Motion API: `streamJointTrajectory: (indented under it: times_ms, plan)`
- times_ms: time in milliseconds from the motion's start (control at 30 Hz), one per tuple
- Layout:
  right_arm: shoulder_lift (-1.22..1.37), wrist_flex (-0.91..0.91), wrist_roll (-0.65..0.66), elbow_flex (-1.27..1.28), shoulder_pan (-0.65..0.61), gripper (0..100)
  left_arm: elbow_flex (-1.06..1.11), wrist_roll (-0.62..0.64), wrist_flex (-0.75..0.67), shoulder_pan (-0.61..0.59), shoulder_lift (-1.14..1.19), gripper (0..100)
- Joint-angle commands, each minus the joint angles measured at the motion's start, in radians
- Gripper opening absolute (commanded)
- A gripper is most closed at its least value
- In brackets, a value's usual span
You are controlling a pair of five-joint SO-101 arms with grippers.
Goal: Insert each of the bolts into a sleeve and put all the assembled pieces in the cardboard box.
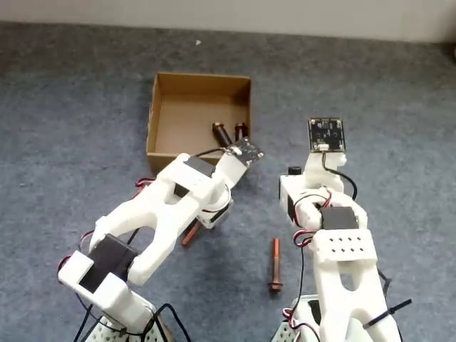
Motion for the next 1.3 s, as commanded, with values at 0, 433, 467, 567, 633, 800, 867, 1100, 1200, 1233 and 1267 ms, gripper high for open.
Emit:
streamJointTrajectory:
  times_ms: [0, 433, 467, 567, 633, 800, 867, 1100, 1200, 1233, 1267]
  plan:
    - [-0.028, -0.025, -0.003, -0.01, 0.01, 0.6, -0.036, 0.029, -0.011, -0.012, -0.002, 10]
    - [-0.033, -0.024, -0.002, -0.01, 0.01, 0.6, 0.022, 0.034, -0.005, -0.01, -0.15, 0]
    - [-0.036, -0.022, -0.002, -0.01, 0.01, 0.6, 0.047, 0.034, -0.008, -0.008, -0.199, 0]
    - [-0.039, -0.018, -0.002, -0.01, 0.007, 0.6, 0.122, 0.034, -0.011, -0.008, -0.364, 0]
    - [-0.039, 0.007, -0.002, -0.015, 0.005, 0.6, 0.165, 0.034, -0.011, -0.013, -0.481, 0]
    - [-0.113, 0.05, -0.002, -0.012, 0.004, 0.6, 0.24, 0.034, -0.011, -0.015, -0.748, 0]
    - [-0.202, 0.059, -0.002, 0.005, -0.001, 0.6, 0.263, 0.034, -0.012, -0.015, -0.84, 0]
    - [-0.489, 0.062, 0.002, 0.14, -0.088, 0.6, 0.309, 0.115, -0.012, -0.016, -1.104, 0]
    - [-0.556, 0.062, 0.028, 0.176, -0.139, 0.6, 0.309, 0.169, -0.012, -0.016, -1.196, 0]
    - [-0.576, 0.062, 0.034, 0.186, -0.154, 0.6, 0.309, 0.187, -0.014, -0.016, -1.227, 0]
    - [-0.599, 0.062, 0.034, 0.197, -0.171, 0.6, 0.309, 0.204, -0.02, -0.016, -1.259, 0]
